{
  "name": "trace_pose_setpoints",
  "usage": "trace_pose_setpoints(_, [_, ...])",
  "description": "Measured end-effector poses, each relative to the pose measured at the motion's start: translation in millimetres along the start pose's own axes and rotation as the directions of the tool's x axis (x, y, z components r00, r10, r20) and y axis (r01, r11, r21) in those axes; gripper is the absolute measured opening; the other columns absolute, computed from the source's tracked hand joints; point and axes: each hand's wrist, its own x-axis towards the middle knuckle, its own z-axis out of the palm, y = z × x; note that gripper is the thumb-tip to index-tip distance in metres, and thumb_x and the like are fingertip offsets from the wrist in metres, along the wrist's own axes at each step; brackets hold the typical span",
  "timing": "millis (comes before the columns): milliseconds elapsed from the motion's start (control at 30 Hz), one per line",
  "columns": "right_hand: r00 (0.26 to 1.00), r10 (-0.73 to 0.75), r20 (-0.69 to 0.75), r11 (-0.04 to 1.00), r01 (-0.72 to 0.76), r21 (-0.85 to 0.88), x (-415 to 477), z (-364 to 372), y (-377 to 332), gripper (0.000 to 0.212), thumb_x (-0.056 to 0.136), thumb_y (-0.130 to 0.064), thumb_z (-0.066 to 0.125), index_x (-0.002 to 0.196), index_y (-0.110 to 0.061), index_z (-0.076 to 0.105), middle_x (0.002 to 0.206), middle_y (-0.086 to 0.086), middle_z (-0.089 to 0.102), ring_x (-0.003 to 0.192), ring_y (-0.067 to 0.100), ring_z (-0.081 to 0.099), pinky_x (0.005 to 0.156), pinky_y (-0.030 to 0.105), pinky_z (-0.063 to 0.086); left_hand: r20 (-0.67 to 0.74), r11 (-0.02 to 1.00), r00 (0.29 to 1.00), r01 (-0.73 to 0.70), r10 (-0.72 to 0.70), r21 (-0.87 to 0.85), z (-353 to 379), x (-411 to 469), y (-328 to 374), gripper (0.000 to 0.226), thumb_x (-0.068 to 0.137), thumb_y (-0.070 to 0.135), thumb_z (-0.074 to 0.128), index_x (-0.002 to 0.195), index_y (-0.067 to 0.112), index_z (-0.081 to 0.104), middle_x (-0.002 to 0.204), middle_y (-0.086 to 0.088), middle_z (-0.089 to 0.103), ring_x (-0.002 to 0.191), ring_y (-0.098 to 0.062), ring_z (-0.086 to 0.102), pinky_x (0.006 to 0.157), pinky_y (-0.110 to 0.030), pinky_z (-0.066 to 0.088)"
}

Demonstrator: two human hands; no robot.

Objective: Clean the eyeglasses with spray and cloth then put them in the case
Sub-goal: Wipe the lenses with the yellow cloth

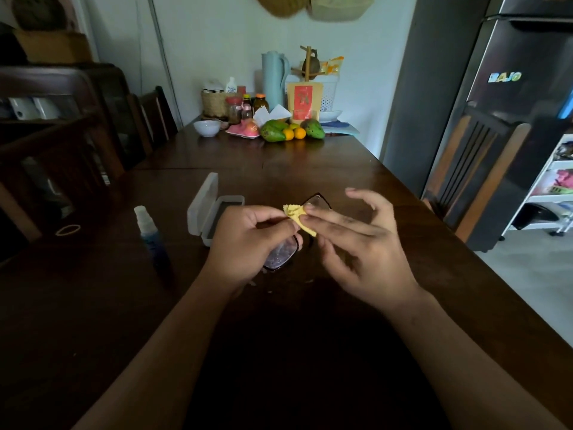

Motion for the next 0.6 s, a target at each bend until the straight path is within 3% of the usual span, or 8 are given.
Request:
trace_pose_setpoints(133, [0.997, 0.043, -0.057, 0.998, -0.046, -0.046, -1.6, -4.9, 10.2, 0.026, 0.093, -0.020, 0.066, 0.119, -0.023, 0.072, 0.126, -0.010, 0.067, 0.127, 0.018, 0.055, 0.112, 0.046, 0.031, -0.002, 0.999, 0.999, 0.038, -0.038, -0.032, 0.5, -0.4, 1.3, 0.010, 0.088, 0.009, 0.069, 0.085, 0.005, 0.078, 0.077, -0.014, 0.076, 0.079, -0.035, 0.072, 0.086, -0.053, 0.055])
trace_pose_setpoints(267, [0.992, 0.064, -0.109, 0.996, -0.071, -0.062, -0.8, -2.5, 12.8, 0.026, 0.095, -0.020, 0.066, 0.120, -0.022, 0.071, 0.124, -0.008, 0.068, 0.136, 0.005, 0.039, 0.114, 0.037, 0.025, 0.050, 0.992, 0.996, 0.085, -0.081, -0.095, 0.1, 1.1, 1.5, 0.010, 0.087, 0.008, 0.069, 0.082, 0.002, 0.076, 0.077, -0.015, 0.076, 0.076, -0.031, 0.074, 0.081, -0.036, 0.058])
trace_pose_setpoints(333, [0.993, 0.039, -0.110, 0.998, -0.044, -0.050, -0.9, 0.6, 9.5, 0.024, 0.095, -0.020, 0.066, 0.118, -0.022, 0.072, 0.123, -0.008, 0.069, 0.139, 0.009, 0.034, 0.115, 0.035, 0.023, 0.072, 0.990, 0.993, 0.099, -0.092, -0.103, -1.2, 1.7, 2.0, 0.010, 0.088, 0.006, 0.068, 0.083, 0.001, 0.076, 0.077, -0.015, 0.077, 0.074, -0.027, 0.074, 0.075, -0.025, 0.055])
trace_pose_setpoints(467, [0.997, 0.014, -0.080, 0.999, -0.018, -0.049, -1.0, 2.6, 3.6, 0.021, 0.096, -0.023, 0.066, 0.115, -0.024, 0.074, 0.124, -0.012, 0.067, 0.132, 0.029, 0.044, 0.112, 0.036, 0.028, 0.078, 0.991, 0.992, 0.106, -0.100, -0.086, -3.6, 2.0, 1.2, 0.010, 0.088, 0.005, 0.067, 0.084, 0.002, 0.076, 0.077, -0.014, 0.077, 0.075, -0.026, 0.074, 0.076, -0.022, 0.054])
trace_pose_setpoints(600, [0.992, 0.058, -0.109, 0.995, -0.066, -0.072, -3.4, -3.4, 9.4, 0.020, 0.093, -0.020, 0.069, 0.111, -0.023, 0.075, 0.119, -0.012, 0.070, 0.133, 0.026, 0.040, 0.111, 0.038, 0.031, 0.082, 0.991, 0.991, 0.113, -0.107, -0.070, -3.0, 1.7, 1.1, 0.012, 0.088, 0.006, 0.068, 0.080, 0.003, 0.076, 0.076, -0.013, 0.077, 0.074, -0.026, 0.074, 0.071, -0.020, 0.053])
